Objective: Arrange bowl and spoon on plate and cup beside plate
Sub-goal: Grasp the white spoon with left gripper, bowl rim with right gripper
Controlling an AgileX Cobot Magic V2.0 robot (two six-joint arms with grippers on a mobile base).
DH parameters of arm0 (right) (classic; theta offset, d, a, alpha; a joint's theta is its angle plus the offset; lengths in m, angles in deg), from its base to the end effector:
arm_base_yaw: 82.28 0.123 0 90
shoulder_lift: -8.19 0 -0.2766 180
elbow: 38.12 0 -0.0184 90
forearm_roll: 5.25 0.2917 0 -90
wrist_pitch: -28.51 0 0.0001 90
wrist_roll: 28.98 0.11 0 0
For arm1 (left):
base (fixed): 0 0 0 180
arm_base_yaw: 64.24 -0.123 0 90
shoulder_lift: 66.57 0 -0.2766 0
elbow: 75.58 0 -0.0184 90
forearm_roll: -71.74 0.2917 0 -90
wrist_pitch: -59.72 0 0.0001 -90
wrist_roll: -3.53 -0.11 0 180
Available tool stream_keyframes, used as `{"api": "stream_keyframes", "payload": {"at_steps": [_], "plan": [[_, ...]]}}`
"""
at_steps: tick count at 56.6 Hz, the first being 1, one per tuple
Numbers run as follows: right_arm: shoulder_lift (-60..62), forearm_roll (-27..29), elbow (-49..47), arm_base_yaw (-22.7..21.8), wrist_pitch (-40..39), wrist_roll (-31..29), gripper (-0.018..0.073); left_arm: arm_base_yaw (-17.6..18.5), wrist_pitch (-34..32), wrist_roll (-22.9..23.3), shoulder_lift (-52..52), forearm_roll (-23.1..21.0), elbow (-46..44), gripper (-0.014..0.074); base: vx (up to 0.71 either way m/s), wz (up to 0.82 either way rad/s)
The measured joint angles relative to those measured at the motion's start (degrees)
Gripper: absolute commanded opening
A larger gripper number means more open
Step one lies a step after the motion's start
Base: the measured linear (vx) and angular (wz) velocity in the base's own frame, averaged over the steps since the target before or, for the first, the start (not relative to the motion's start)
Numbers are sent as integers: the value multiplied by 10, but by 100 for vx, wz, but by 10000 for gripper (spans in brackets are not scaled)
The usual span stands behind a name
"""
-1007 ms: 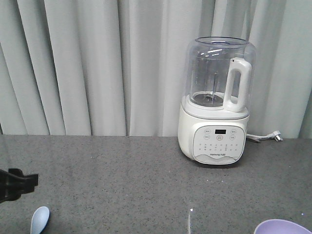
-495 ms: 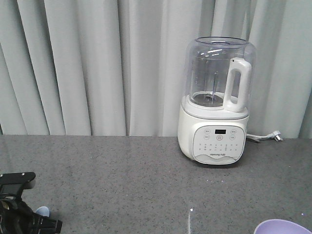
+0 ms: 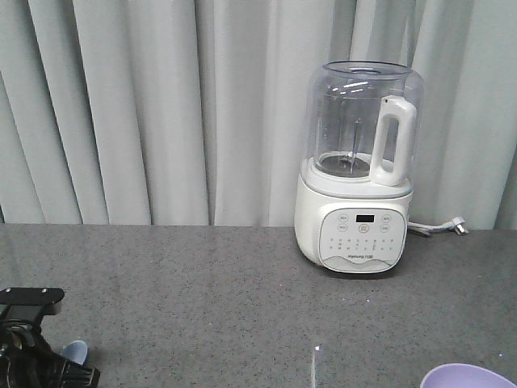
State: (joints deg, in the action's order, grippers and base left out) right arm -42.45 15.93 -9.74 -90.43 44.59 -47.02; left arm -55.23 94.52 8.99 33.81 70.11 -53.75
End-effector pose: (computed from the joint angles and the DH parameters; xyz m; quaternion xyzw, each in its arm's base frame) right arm 0.2160 -0.0198 0.4026 0.0331 0.7309 0.0024 0.6817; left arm 0.3447 -0.0565 0.1539 0.0205 0.9797 -0.0353 0.1964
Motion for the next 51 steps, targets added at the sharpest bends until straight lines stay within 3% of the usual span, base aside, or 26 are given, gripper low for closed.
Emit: {"api": "stream_keyframes", "payload": {"at_steps": [5, 18, 27, 34, 42, 51], "plan": [[0, 0, 0, 0, 0, 0, 540, 1, 1, 1, 2, 11, 0, -9, 0, 0], [0, 0, 0, 0, 7, 0, 540, 10, 1, 1, -4, 24, 0, -6, 0, 0], [0, 0, 0, 0, 53, 11, 540, 18, 42, -3, -43, 22, 12, -6, 0, 0], [-3, -12, 0, 0, 125, 80, 526, 18, 47, -11, -115, 11, 13, -6, 0, 0], [-48, -70, 0, 0, 226, 180, 512, 18, 46, -24, -207, -6, 13, -6, 0, 0], [-138, -122, 0, 0, 304, 225, 511, 18, 49, -34, -274, -14, 13, -6, 0, 0]]}}
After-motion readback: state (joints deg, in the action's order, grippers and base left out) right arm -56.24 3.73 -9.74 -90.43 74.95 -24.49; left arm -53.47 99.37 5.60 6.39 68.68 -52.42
